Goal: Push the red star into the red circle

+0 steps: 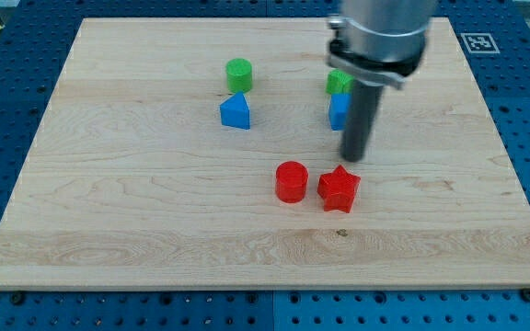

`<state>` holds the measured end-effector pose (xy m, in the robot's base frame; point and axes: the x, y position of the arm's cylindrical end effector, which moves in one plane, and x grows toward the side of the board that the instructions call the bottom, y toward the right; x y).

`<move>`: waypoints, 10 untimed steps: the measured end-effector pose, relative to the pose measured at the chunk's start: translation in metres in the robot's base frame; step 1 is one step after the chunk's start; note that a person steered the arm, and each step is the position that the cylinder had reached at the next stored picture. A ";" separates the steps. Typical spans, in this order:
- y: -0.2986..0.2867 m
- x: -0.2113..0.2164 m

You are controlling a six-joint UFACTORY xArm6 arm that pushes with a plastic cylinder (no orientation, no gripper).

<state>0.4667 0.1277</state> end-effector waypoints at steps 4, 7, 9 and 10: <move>-0.026 0.070; -0.059 0.061; -0.025 0.033; -0.028 0.023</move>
<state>0.4898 0.0993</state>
